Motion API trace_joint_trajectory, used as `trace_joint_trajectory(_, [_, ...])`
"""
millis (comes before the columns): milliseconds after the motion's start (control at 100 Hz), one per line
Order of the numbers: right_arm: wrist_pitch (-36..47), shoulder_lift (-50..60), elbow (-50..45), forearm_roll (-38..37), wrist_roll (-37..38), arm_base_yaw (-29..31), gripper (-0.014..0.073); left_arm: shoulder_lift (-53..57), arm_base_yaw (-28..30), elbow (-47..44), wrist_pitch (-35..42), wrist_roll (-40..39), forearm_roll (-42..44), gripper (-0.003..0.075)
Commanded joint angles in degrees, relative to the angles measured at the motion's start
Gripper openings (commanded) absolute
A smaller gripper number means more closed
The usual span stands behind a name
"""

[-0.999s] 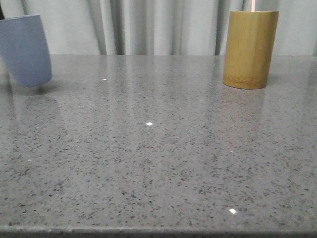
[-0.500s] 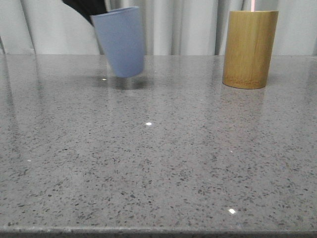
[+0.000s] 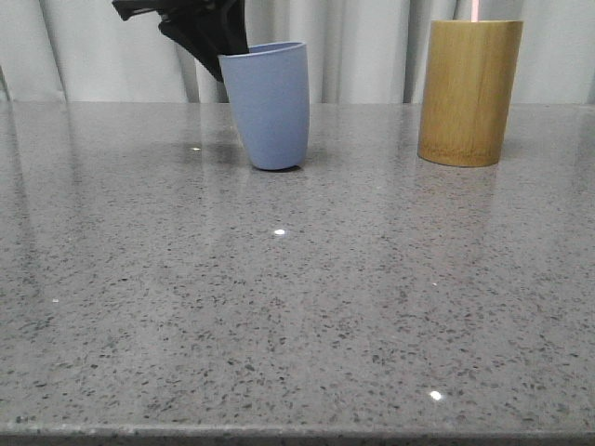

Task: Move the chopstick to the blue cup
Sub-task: 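Carry the blue cup toward the table center and set it down, then release the cup and withdraw the left gripper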

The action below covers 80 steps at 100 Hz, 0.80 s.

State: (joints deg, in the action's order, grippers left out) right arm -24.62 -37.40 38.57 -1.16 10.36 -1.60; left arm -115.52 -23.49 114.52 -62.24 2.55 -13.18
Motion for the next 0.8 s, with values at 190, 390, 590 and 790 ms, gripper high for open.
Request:
trace_joint_trajectory(190, [4.4,-0.2,2.2,-0.3,-0.4,-0.1,0.0297,3.1,-0.5,3.1,0.3,-2.6,-1.8,0.0441])
trace_joint_trajectory(390, [4.8,-0.2,2.2,-0.3,-0.4,-0.1,0.0297,6.2,-0.5,4.2,1.7,-2.6,-1.9,0.044])
trace_joint_trajectory(590, [4.9,-0.2,2.2,-0.3,-0.4,-0.1,0.0297,11.4,0.1,2.9,2.2,-4.7,3.9,0.0393])
trace_joint_trajectory(790, [3.2,-0.2,2.2,-0.4,-0.5,-0.1,0.0297,20.4,1.8,-6.1,5.0,-5.5,7.8,0.0337])
